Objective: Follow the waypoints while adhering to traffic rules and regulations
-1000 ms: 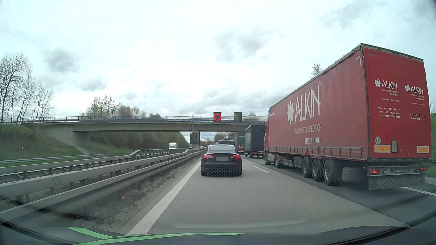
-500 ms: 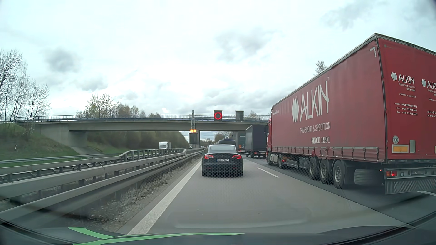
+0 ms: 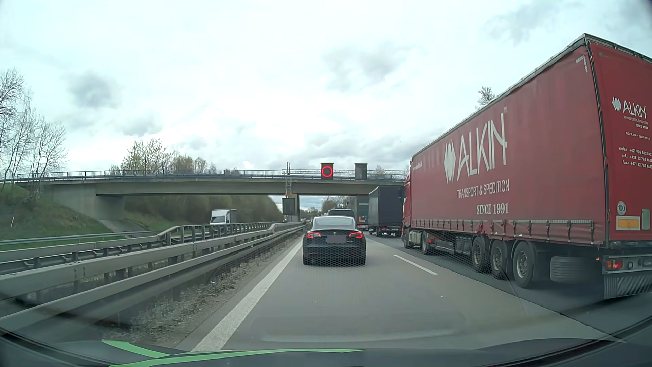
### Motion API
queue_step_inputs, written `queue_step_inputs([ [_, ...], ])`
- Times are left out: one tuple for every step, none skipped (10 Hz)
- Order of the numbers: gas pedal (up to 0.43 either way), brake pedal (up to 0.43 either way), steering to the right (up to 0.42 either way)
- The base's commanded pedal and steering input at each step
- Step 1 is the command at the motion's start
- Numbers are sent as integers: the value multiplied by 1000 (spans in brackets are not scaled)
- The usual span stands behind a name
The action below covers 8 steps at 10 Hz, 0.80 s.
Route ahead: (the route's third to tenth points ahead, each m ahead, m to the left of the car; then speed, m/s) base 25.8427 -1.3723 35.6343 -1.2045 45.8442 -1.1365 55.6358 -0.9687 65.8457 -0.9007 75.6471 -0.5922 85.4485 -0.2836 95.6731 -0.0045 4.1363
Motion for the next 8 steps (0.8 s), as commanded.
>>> queue_step_inputs([
  [0,0,-6],
  [0,0,-6],
  [0,0,-5],
  [0,0,-5],
  [0,0,-5],
  [0,0,-5],
  [0,0,-5],
  [0,0,-5],
])
